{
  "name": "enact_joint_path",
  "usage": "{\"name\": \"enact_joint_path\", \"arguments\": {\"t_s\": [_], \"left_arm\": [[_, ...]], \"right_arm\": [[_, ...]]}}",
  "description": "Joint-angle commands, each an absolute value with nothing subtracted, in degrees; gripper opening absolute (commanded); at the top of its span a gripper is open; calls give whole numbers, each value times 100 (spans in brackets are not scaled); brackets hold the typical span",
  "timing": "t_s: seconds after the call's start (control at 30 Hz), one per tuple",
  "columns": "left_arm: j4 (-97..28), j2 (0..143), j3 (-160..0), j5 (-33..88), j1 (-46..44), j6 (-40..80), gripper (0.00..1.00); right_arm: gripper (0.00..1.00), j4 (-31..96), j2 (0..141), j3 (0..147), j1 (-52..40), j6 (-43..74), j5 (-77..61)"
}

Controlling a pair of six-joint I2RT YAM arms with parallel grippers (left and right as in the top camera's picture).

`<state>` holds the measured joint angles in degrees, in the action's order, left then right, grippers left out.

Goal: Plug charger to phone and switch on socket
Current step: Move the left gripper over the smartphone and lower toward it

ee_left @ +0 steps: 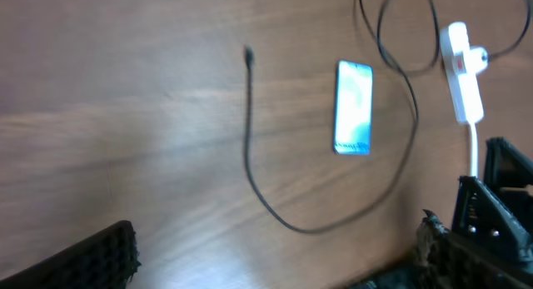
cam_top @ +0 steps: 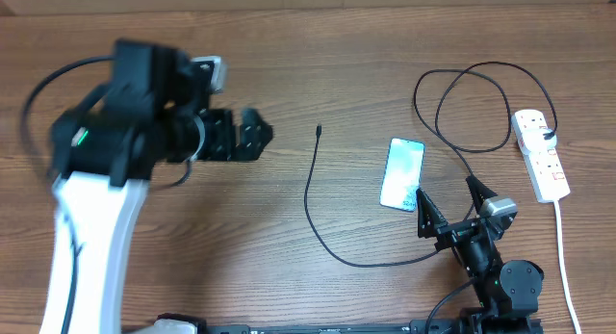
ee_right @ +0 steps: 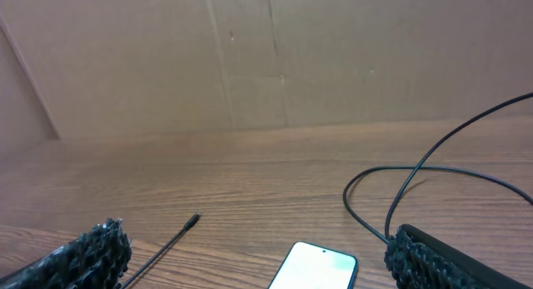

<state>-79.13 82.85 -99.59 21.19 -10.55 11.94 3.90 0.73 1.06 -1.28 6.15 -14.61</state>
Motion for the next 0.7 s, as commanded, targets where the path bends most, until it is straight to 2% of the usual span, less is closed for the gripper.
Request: {"name": "enact_joint_path", "arguments": {"t_s": [0.0,0.03,0.2,0.37,0.4,0.43,0.5,0.57,0.6,0.67], "left_arm": [[-7937,8906,-10099,3083,-1092,1179,41],[-7929,9080,-10099,3186,-1092,1184,4],[-7913,9920,-10053,3105,-1378,1472,4],[-7754,10650,-10051,2073,-2069,2005,4],[-7640,10827,-10051,1949,-2241,2038,9],[-7561,10938,-10051,1920,-2340,2038,20],[-7301,11255,-10051,1916,-2585,2043,48],[-7061,11561,-10051,1938,-2792,2112,86],[-6952,11710,-10051,1951,-2888,2178,100],[-6724,12057,-10051,1949,-3103,2381,100]], "right_arm": [[100,362,16,47,-161,591,-1420],[100,362,16,47,-161,591,-1420],[100,362,16,47,-161,591,-1420],[100,362,16,47,-161,591,-1420],[100,362,16,47,-161,591,-1420],[100,362,16,47,-161,591,-1420],[100,362,16,47,-161,591,-1420],[100,362,16,47,-161,591,-1420],[100,362,16,47,-161,591,-1420],[100,362,16,47,-161,591,-1420]]}}
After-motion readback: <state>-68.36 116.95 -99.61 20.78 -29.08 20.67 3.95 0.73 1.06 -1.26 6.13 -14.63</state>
